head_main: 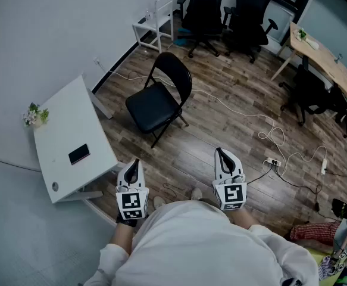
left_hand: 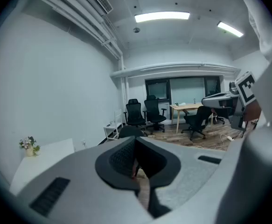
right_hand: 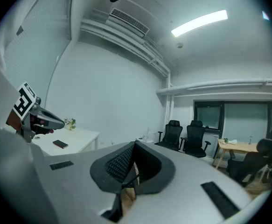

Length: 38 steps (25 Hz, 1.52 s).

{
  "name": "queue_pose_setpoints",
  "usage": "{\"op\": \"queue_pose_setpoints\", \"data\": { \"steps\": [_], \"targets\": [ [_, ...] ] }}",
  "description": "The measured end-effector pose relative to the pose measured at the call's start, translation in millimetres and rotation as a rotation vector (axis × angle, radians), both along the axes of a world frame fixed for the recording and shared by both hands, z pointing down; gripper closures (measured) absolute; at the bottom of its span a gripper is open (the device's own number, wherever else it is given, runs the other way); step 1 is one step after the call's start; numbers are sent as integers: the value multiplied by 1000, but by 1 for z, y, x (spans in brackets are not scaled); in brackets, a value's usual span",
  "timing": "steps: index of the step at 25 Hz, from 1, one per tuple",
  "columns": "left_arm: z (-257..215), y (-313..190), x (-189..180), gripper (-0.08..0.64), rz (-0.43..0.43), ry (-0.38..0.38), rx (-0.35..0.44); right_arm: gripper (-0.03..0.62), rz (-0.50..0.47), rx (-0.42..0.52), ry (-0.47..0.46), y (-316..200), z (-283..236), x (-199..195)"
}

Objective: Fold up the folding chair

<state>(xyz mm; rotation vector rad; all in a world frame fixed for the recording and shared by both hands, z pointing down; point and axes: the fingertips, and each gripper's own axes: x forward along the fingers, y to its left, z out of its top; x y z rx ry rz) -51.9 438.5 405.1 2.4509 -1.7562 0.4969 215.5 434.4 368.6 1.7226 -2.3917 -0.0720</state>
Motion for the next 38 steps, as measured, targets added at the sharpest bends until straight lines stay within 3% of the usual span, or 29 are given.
{"op": "queue_pose_setpoints", "data": {
  "steps": [24, 25, 26, 27, 29, 31, 38],
  "targets": [
    [-1, 3, 3, 542, 46, 33, 2, 575, 14, 33, -7, 0, -6, 6],
    [0, 2, 3, 473, 51, 44, -2, 524, 15, 30, -11, 0, -5, 7],
    [0, 1, 3, 402, 56, 59, -7, 418, 15, 25, -15, -1, -4, 7],
    [1, 1, 2, 347, 58, 73, -10, 354, 19, 21, -18, -1, -3, 8],
    [0, 0, -1, 293, 49, 87, -10, 273, 35, 29, -17, -2, -4, 13],
    [0, -3, -4, 224, 34, 88, -10, 241, 53, 44, -13, -3, -6, 20],
    [7, -17, 0, 215, -20, 72, -41, 238, 42, 10, -29, -11, 11, 46]
  ]
}}
